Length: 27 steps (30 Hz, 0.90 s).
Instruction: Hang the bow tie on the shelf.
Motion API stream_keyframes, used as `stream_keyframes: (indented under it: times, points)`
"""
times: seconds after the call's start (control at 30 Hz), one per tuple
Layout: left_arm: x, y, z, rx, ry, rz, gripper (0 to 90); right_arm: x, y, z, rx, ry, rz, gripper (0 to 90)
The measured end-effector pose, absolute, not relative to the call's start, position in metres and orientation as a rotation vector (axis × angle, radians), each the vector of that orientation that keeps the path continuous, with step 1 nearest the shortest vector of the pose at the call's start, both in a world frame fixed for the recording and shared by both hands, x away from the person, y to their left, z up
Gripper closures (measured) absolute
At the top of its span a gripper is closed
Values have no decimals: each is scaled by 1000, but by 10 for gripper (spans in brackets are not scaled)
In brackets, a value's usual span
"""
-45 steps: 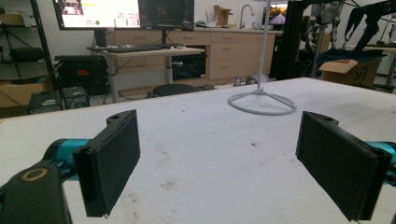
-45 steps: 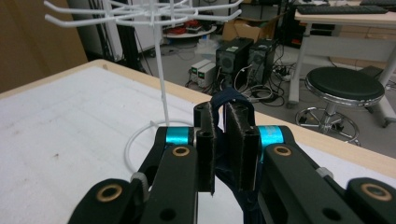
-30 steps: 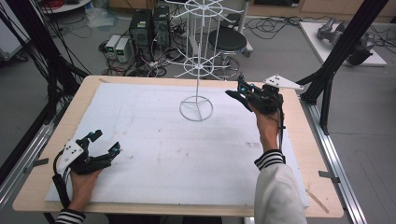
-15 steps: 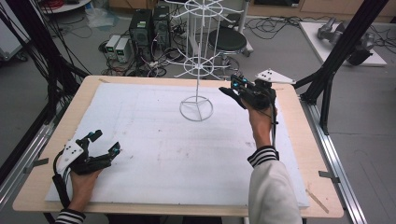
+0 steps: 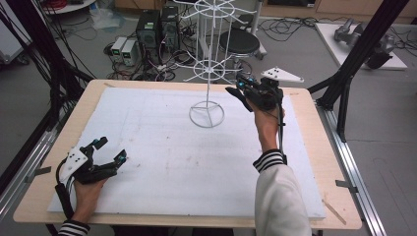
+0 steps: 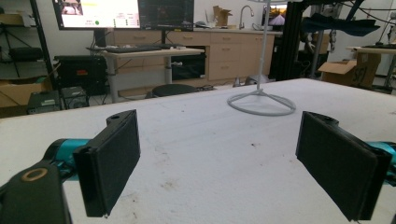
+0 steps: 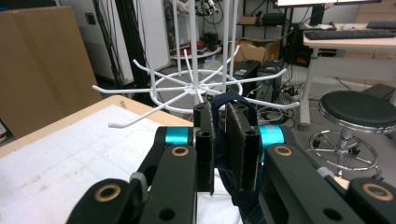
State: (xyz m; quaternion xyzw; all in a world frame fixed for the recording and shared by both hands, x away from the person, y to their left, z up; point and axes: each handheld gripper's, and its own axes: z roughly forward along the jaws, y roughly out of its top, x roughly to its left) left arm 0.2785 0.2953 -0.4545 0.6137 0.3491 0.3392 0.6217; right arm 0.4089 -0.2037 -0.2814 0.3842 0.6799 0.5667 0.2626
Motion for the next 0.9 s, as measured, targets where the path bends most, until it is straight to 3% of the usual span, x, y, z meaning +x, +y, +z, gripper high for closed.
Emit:
stream_keyframes:
  times: [0.9]
  points:
    - [278,295,-455,1410,800,778,141,408,-193,-274,1070,1832,1554,812]
